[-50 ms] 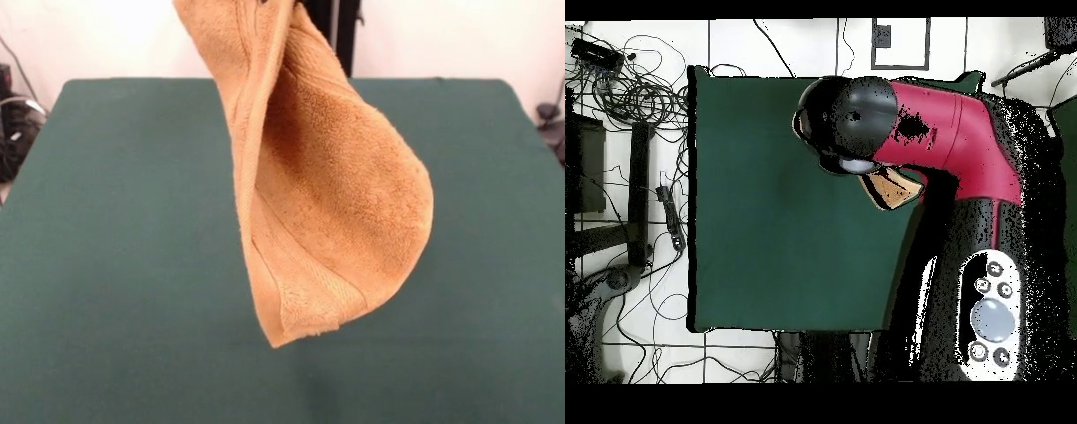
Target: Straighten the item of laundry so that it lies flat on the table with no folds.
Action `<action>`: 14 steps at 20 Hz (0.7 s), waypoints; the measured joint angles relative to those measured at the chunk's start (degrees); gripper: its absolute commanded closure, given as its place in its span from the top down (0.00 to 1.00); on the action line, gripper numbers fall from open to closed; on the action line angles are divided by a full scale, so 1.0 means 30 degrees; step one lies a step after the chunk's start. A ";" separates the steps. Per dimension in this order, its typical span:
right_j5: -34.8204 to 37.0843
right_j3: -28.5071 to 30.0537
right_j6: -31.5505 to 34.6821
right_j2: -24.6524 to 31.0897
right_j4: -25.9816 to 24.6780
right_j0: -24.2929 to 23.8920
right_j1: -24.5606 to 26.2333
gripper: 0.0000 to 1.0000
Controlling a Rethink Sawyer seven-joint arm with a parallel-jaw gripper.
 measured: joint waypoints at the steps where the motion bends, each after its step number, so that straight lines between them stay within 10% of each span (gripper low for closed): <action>1: -0.0041 0.0003 0.0000 -0.0001 0.0002 -0.0001 0.0051 0.00; 14: -0.3868 0.0706 0.0004 0.0001 0.0010 -0.0076 0.1519 0.00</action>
